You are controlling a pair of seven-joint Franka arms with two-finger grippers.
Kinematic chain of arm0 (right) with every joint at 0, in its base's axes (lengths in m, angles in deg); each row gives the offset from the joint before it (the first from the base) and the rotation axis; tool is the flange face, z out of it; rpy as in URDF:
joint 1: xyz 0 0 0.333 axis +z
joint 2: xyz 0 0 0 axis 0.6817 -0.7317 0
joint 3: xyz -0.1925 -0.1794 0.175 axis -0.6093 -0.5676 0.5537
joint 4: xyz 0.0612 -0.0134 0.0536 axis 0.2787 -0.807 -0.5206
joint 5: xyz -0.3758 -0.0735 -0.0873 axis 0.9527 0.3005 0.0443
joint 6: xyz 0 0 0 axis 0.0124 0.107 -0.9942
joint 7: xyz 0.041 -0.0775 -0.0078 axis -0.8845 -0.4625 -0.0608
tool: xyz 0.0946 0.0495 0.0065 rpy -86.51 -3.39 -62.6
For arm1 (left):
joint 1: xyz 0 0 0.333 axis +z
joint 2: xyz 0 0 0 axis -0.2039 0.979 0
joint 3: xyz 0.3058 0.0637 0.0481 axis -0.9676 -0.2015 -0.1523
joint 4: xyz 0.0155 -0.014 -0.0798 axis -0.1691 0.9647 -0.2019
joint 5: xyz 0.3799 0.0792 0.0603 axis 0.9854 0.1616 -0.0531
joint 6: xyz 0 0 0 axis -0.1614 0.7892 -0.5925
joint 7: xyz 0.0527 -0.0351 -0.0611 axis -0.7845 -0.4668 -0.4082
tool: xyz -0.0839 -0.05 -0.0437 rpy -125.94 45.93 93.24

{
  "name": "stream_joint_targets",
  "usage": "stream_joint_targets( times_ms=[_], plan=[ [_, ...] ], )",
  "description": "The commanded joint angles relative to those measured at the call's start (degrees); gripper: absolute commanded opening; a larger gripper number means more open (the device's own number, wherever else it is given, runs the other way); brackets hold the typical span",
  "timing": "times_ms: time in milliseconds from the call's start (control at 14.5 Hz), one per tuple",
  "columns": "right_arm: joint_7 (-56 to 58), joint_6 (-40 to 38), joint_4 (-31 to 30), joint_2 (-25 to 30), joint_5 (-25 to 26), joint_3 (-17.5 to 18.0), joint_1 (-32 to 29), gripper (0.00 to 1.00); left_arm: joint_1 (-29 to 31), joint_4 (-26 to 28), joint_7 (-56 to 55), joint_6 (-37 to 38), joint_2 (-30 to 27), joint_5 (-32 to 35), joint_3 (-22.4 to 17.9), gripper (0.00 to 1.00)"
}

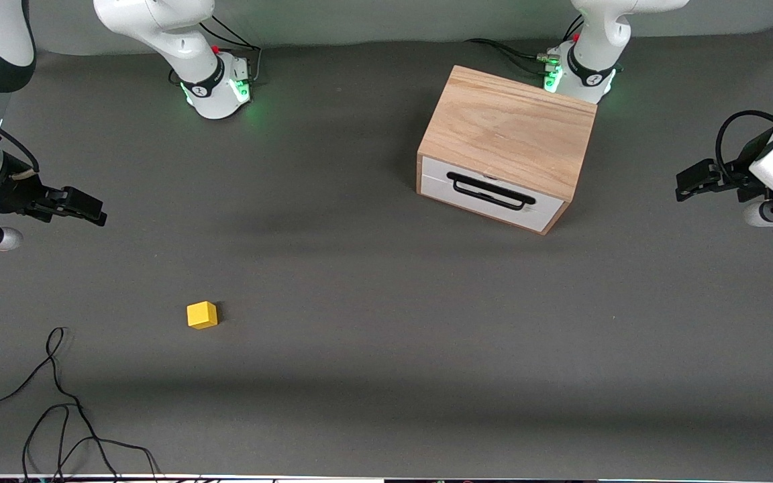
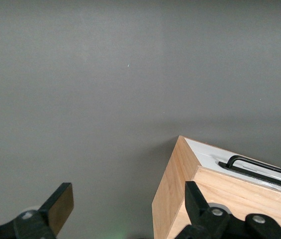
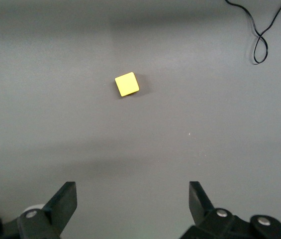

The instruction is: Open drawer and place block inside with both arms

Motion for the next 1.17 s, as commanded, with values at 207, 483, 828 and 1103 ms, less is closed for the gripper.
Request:
stream_joint_targets(
  times_ms=[207,483,828,1103],
  plan=[
    [-1.20,-1.09,2.04,-0.74,0.36,0.01,0.43,1.00,0.83,-0.88,1.34,0.94,0.13,-0.26,0.51,1.00],
    [-0.05,-0.57,2.65,-3.28,0.28,0.00,0.34,1.00,0.57,-0.88,1.34,0.94,0.31,-0.18,0.51,1.00],
    [0.03,4.52,2.04,-9.43,0.28,1.67,0.69,1.00,-3.99,-0.88,-21.09,2.52,0.22,-0.61,3.66,1.00],
    [0.74,9.70,-0.59,-12.16,0.36,2.11,0.78,1.00,-7.25,-1.23,-54.65,1.82,1.36,-4.38,10.78,1.00]
  ],
)
